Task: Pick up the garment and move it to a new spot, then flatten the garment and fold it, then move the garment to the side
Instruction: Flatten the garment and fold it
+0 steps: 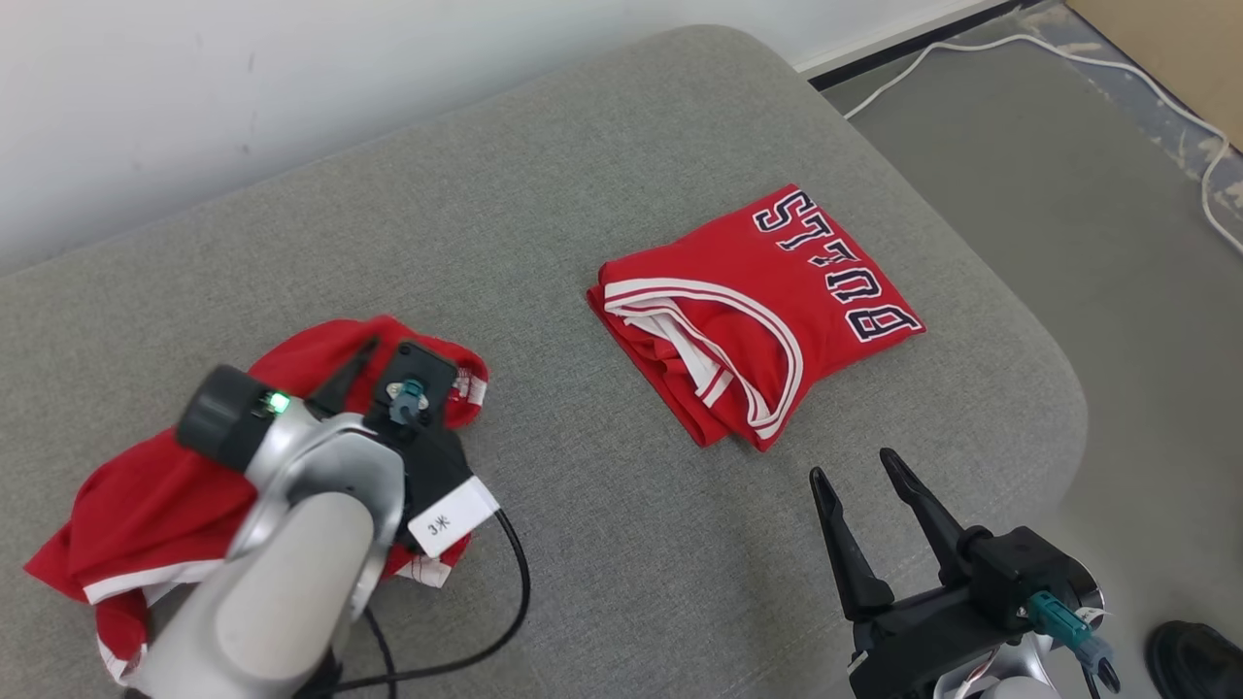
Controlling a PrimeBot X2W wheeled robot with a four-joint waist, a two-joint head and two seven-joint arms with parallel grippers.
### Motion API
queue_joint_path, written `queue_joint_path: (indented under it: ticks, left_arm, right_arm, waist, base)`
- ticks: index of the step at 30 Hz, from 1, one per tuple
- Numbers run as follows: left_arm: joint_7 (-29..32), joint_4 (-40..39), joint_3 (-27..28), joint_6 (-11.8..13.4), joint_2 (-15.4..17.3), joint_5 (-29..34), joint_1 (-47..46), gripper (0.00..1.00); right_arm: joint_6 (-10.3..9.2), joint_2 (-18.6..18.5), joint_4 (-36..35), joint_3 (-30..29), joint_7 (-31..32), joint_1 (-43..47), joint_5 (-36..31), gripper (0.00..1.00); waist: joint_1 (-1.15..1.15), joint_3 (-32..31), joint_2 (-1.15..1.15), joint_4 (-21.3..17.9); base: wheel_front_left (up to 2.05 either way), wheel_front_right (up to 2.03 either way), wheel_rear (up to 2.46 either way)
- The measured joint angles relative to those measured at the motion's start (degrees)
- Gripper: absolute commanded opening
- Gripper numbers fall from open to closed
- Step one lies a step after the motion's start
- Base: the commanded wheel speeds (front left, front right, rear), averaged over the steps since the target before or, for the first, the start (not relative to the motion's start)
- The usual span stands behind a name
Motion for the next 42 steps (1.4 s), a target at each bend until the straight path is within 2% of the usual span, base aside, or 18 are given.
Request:
queue_joint_path:
  ticks: [5, 6, 7, 8, 9, 10, 18, 23, 28, 31, 37, 40, 41, 42]
  left_arm:
    - [0.78, 1.07, -0.04, 0.19, 0.77, 0.62, -0.57, 1.00]
    - [0.78, 1.15, -0.09, 0.19, 0.69, 0.60, -0.55, 0.89]
    - [0.78, 1.15, -0.22, 0.19, 0.37, 0.58, -0.54, 0.49]
    - [0.78, 1.13, -0.31, 0.19, 0.00, 0.51, -0.54, 0.42]
    - [0.77, 1.10, -0.36, 0.19, -0.52, 0.43, -0.54, 0.27]
    - [0.75, 1.05, -0.34, 0.19, -0.86, 0.40, -0.51, 0.00]
    - [-0.81, 0.00, 0.96, 0.10, -2.92, -1.87, -0.69, 0.00]
    - [-3.15, -1.57, 1.25, -1.92, -5.04, -4.13, -4.42, 0.00]
    - [-6.59, -8.12, 0.08, -3.42, -8.55, -4.16, -9.27, 0.00]
    - [-8.57, -12.88, 0.42, -3.37, -9.03, -4.49, -11.64, 0.00]
    - [-9.20, -19.06, 5.34, -1.55, -8.11, -6.70, -12.25, 0.00]
    - [-8.02, -19.23, 8.13, -0.73, -4.56, -7.38, -9.03, 0.00]
    - [-8.02, -19.23, 8.13, -0.73, -4.56, -7.38, -9.03, 0.00]
    - [-7.13, -18.67, 9.78, -0.33, -1.38, -7.86, -4.70, 0.00]
  right_arm:
    - [0.00, 0.02, 0.29, 0.01, -0.41, -0.01, 0.00, 1.00]
    - [0.00, 0.02, 0.31, 0.01, -0.42, -0.01, 0.00, 1.00]
    - [-0.01, 0.03, 0.30, -0.05, -0.43, 0.01, 0.00, 1.00]
    - [-0.01, 0.02, 0.31, -0.19, -0.49, 0.03, 0.05, 1.00]
    - [-0.01, 0.02, 0.31, -0.25, -0.53, 0.02, 0.10, 1.00]
    - [0.00, 0.03, 0.44, -0.16, -0.65, -0.06, 0.14, 1.00]
    - [0.00, 0.13, 1.04, 0.15, -0.91, -0.60, 0.14, 1.00]
    - [0.00, 0.22, 1.66, 0.24, -0.93, -1.09, 0.15, 1.00]
    - [0.00, 0.24, 2.19, 0.20, -0.99, -1.08, 0.16, 1.00]
    - [0.00, 0.15, 2.41, 0.03, -1.00, -0.99, 0.16, 1.00]
    - [-0.04, -0.68, 2.10, -0.87, -1.43, 0.23, 0.22, 1.00]
    - [-0.09, -1.37, 1.85, -1.24, -1.45, 1.37, 0.33, 1.00]
    - [-0.09, -1.37, 1.85, -1.24, -1.45, 1.37, 0.33, 1.00]
    - [-0.09, -1.51, 1.62, -1.30, -1.47, 1.52, 0.33, 1.00]
  waist:
    - [0.00, 0.13, 0.00, 0.19]
    - [0.00, 0.15, 0.00, 0.24]
    - [0.00, 0.18, 0.00, 0.32]
    - [0.00, 0.21, 0.00, 0.46]
    - [0.00, 0.25, 0.00, 0.61]
    - [0.00, 0.30, 0.00, 0.76]
    - [0.00, 0.37, 0.00, 1.37]
    - [0.00, 0.11, 0.00, 1.63]
    - [-0.01, -0.73, 0.00, 2.04]
    - [-0.01, -1.33, 0.00, 2.51]
    - [-0.01, -2.32, 0.00, 4.31]
    - [-0.01, -2.57, 0.00, 5.74]
    - [-0.01, -2.57, 0.00, 5.74]
    - [-0.01, -2.64, 0.00, 6.84]
  base:
    - [0.00, 0.00, 0.00]
    - [0.00, 0.00, 0.00]
    - [0.00, 0.00, 0.00]
    - [0.00, 0.00, 0.00]
    - [0.00, 0.00, 0.00]
    - [0.00, 0.00, 0.00]
    - [0.00, 0.00, 0.00]
    - [0.00, 0.00, 0.00]
    - [0.00, 0.00, 0.00]
    - [0.00, 0.00, 0.00]
    - [0.00, 0.00, 0.00]
    - [0.00, 0.00, 0.00]
    - [0.00, 0.00, 0.00]
    - [0.00, 0.00, 0.00]
